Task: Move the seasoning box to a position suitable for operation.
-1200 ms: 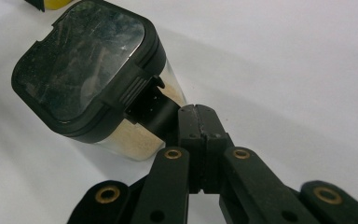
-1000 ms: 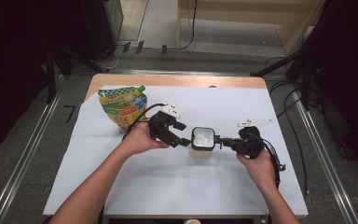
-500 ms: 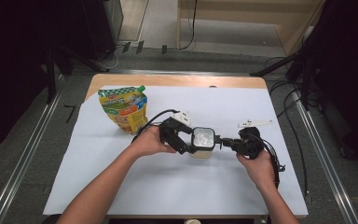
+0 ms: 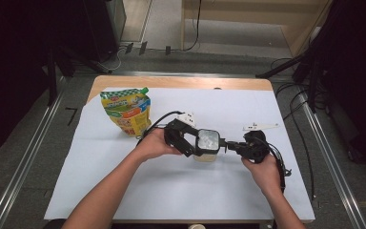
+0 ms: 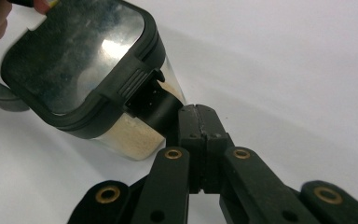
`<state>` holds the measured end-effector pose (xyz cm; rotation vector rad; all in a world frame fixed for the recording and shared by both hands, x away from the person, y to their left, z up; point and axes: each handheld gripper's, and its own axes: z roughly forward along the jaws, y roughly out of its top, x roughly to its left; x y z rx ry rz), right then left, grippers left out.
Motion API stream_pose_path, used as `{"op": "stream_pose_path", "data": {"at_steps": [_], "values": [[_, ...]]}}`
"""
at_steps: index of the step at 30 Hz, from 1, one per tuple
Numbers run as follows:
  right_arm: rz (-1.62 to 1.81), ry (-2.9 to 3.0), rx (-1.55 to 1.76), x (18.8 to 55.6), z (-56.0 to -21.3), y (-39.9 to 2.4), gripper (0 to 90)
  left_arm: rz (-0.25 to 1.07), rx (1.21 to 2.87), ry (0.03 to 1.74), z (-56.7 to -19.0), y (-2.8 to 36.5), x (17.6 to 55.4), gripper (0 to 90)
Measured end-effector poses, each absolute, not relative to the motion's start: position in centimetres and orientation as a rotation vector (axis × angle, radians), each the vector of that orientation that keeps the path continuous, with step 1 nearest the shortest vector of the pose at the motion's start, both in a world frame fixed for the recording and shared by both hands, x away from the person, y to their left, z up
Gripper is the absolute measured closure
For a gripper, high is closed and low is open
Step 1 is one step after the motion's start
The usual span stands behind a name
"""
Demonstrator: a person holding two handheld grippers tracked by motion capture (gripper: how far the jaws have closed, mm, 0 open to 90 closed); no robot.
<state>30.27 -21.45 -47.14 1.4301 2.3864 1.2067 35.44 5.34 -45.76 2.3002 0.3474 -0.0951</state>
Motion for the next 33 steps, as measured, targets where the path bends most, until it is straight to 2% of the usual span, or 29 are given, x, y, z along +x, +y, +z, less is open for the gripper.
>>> {"op": "stream_pose_path", "data": {"at_steps": [29,33], "values": [[1.202,2.383,1.433,30.3,-47.1,-21.4,90.0,-0.039,2.356,0.350,-44.1,4.7,35.1,15.9],[1.201,2.381,1.431,30.2,-47.1,-21.4,90.0,-0.049,2.316,0.349,-43.5,4.9,35.1,17.0]]}}
